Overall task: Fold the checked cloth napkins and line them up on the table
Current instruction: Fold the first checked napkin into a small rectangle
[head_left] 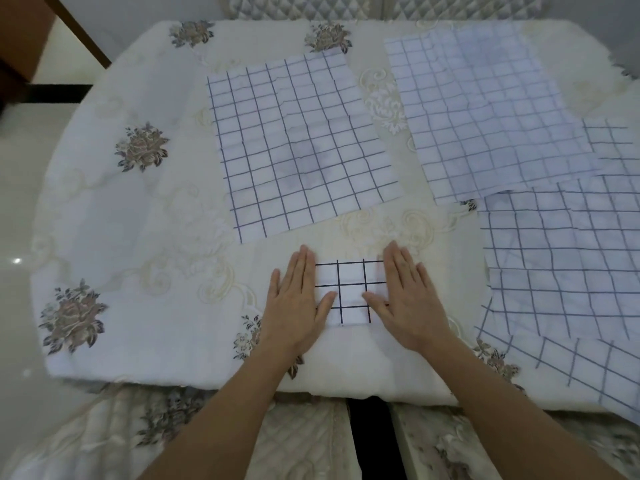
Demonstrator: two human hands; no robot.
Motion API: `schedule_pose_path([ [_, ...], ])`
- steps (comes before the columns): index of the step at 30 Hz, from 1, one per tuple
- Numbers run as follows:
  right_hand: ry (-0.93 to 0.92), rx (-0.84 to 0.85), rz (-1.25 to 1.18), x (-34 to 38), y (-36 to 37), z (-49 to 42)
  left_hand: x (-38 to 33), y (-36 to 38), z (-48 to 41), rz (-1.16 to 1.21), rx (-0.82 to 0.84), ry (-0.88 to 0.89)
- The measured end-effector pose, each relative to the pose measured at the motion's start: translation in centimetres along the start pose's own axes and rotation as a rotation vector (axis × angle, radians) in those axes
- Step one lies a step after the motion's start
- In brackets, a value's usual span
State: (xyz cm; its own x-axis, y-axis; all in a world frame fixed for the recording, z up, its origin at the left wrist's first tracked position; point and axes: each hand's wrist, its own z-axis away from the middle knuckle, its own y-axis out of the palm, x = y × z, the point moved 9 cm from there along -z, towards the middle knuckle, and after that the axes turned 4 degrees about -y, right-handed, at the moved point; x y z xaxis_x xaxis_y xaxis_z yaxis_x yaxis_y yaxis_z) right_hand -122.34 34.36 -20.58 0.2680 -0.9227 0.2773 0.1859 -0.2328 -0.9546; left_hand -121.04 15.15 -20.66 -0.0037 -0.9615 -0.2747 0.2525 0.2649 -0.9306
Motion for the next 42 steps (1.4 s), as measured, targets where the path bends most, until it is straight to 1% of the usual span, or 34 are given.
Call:
schedule_pose_path([
  [1,0.046,-0.058,-0.054,-0.4,-1.4,0.2,0.4,-1.2,0.3,0.097,-0.062,-0.060],
  [2,0.102,-0.154,-0.104,-0.9,-3.0,0.6,1.2,-2.8,0.8,0.202,-0.165,-0.144],
  [3,0.167,-0.264,-0.152,-1.5,-4.5,1.1,2.2,-4.1,1.5,0.301,-0.271,-0.249],
  [4,0.249,-0.334,-0.212,-2.0,-5.4,1.6,3.2,-4.7,2.3,0.388,-0.337,-0.361],
  [5,0.335,-0.339,-0.293,-2.5,-5.4,1.9,3.8,-4.8,2.8,0.458,-0.360,-0.449],
  [7,0.476,-0.240,-0.433,-3.0,-4.0,2.0,3.9,-4.2,3.4,0.523,-0.318,-0.548],
  [9,0.543,-0.158,-0.495,-2.7,-2.7,2.1,3.6,-3.4,3.8,0.517,-0.257,-0.602],
  [12,0.615,-0.122,-0.503,-2.3,-1.7,2.3,3.7,-3.0,4.1,0.522,-0.256,-0.670],
  [15,0.686,-0.109,-0.473,-2.2,-1.3,2.1,3.5,-2.8,3.9,0.521,-0.266,-0.710],
  [22,0.756,-0.059,-0.487,-1.9,-0.3,1.6,3.1,-1.7,3.4,0.506,-0.226,-0.767],
  [26,0.751,-0.037,-0.476,-1.8,-0.2,1.1,3.1,-1.4,2.8,0.466,-0.161,-0.738],
  [30,0.740,-0.027,-0.488,-1.7,0.0,1.1,2.7,-2.2,2.7,0.493,-0.179,-0.698],
  [33,0.719,-0.063,-0.595,-1.6,-0.5,1.3,2.7,-2.3,2.6,0.676,-0.141,-0.683],
  [38,0.678,-0.207,-0.850,-1.5,-4.0,1.6,3.1,-3.5,3.0,1.152,-0.108,-0.757],
  [40,0.664,-0.239,-0.982,-1.2,-5.3,1.9,3.1,-4.0,3.4,1.307,-0.052,-0.768],
  [42,0.644,-0.258,-1.130,-0.7,-6.6,2.1,2.8,-4.6,4.1,1.409,0.014,-0.766],
])
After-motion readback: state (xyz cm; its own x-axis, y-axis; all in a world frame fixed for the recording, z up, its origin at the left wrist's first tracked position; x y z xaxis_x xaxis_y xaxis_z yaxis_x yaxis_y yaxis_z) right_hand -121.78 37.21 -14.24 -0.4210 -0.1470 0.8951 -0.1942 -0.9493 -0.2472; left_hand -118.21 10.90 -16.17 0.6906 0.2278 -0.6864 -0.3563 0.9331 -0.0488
